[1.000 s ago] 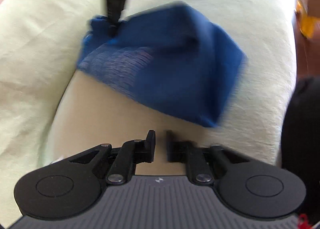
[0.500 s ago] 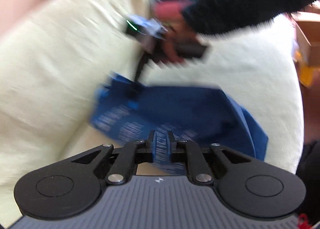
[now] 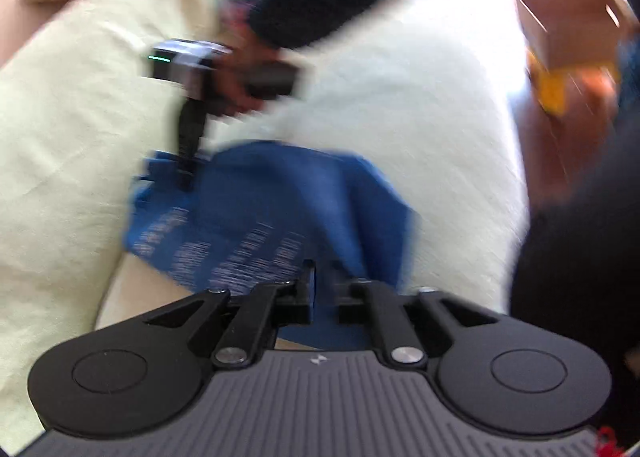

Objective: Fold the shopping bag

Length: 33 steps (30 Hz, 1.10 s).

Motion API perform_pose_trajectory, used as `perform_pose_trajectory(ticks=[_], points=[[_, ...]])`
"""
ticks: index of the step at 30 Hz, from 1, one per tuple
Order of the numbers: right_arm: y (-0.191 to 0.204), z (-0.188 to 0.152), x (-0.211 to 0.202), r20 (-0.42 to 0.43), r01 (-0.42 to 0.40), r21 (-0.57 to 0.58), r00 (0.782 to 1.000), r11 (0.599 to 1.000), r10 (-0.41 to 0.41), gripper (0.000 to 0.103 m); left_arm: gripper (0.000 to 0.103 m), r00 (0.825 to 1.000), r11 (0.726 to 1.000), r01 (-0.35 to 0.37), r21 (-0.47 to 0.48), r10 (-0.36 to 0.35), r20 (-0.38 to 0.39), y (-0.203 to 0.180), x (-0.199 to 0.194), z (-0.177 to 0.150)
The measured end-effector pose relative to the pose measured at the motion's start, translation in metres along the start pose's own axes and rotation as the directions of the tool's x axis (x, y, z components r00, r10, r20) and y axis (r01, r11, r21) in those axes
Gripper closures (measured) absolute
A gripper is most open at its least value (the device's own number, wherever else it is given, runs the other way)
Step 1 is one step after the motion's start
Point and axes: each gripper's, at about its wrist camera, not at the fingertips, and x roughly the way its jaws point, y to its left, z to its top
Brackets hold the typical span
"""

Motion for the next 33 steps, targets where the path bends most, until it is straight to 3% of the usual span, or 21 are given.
perform_pose_trajectory(ticks=[2,5,7,8,9,14,17,21,23,25,27,30,31,33], points=[[0.001,0.000,0.000,-0.002,0.004,-0.001,1.000,1.000,-0.004,0.091,0.090,0.998,0.999,-0.021,-0.036,0.023,0.056,0.016,-0.004,0.012],[-0.001,0.000,0.000,0.000,-0.001,0.013,1.000,1.000,0.001,0.091,0.090,0.991,0.996,0.060,-0.060,-0.052,0.121,0.019,0.011,0.030],[-0.003,0.000,0.000,0.000,-0.004,0.021,1.000,1.000,0.004,0.091,0.094,0.987,0.987,0.146,-0.061,-0.141,0.079,0.006,0.037,0.030],[-0.003,0.000,0.000,0.000,-0.006,0.025,1.000,1.000,0.006,0.091,0.103,0.985,0.985,0.164,-0.061,-0.160,0.064,0.004,0.043,0.033],[-0.004,0.000,0.000,0.000,-0.007,0.029,1.000,1.000,0.007,0.091,0.103,0.981,0.979,0.192,-0.063,-0.191,0.022,-0.005,0.055,0.029],[-0.005,0.000,0.001,0.002,-0.011,0.017,1.000,1.000,0.011,0.091,0.103,0.983,0.969,0.180,-0.172,-0.184,-0.007,-0.014,0.064,0.020],[-0.005,-0.001,0.001,0.008,-0.012,0.029,1.000,1.000,0.012,0.091,0.103,0.989,0.980,0.146,-0.137,-0.149,-0.011,-0.016,0.048,0.027],[-0.002,-0.001,0.001,0.010,0.000,0.017,1.000,1.000,0.000,0.091,0.103,0.991,0.972,0.133,-0.195,-0.136,-0.003,-0.009,0.018,0.018],[-0.002,-0.001,0.001,0.011,0.000,0.023,1.000,1.000,0.000,0.091,0.103,0.984,0.970,0.142,-0.198,-0.160,-0.078,-0.018,0.031,0.009],[0.000,-0.001,0.001,0.015,0.007,0.024,1.000,1.000,-0.008,0.090,0.103,0.991,0.976,0.104,-0.191,-0.118,-0.063,-0.029,0.036,0.002],[0.006,-0.001,-0.001,0.019,0.034,0.007,0.999,0.999,-0.034,0.088,0.103,0.987,0.962,0.122,-0.245,-0.143,-0.069,-0.020,0.039,0.005],[0.016,0.001,-0.008,0.037,0.080,-0.050,0.996,0.995,-0.079,0.074,0.103,0.984,0.957,0.135,-0.258,-0.159,-0.075,-0.016,0.042,0.007],[0.020,0.002,-0.015,0.061,0.100,-0.072,0.994,0.992,-0.096,0.065,0.103,0.984,0.959,0.136,-0.248,-0.159,-0.076,-0.016,0.043,0.008],[0.026,0.002,-0.036,0.139,0.135,-0.105,0.983,0.985,-0.120,0.062,0.103,0.983,0.958,0.140,-0.251,-0.164,-0.077,-0.014,0.048,0.009]])
